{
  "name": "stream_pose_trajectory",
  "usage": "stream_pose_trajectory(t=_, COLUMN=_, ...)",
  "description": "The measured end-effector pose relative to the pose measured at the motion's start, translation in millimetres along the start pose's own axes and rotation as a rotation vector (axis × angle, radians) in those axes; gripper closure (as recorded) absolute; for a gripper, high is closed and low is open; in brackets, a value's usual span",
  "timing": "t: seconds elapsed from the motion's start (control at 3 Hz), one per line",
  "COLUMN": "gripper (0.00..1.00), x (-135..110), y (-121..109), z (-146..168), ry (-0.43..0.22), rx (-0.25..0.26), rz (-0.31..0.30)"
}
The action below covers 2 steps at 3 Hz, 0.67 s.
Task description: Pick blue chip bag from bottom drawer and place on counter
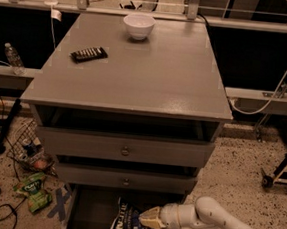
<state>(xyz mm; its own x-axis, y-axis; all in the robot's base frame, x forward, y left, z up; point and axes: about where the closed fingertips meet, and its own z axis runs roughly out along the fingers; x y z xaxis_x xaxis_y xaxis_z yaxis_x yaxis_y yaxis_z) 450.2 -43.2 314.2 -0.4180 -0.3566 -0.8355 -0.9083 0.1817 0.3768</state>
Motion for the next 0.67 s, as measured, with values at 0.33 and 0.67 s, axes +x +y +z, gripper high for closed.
stream_pose_trajectory(t=0.33, gripper=1.00, x=-2, y=0, z=0, ry=-0.001, rx=-0.003, rz=-0.004)
stream_pose_trajectory(t=0.67, gripper=1.00, x=-35, y=7, z=-13, ry=0.008, rx=-0.009, rz=-0.073)
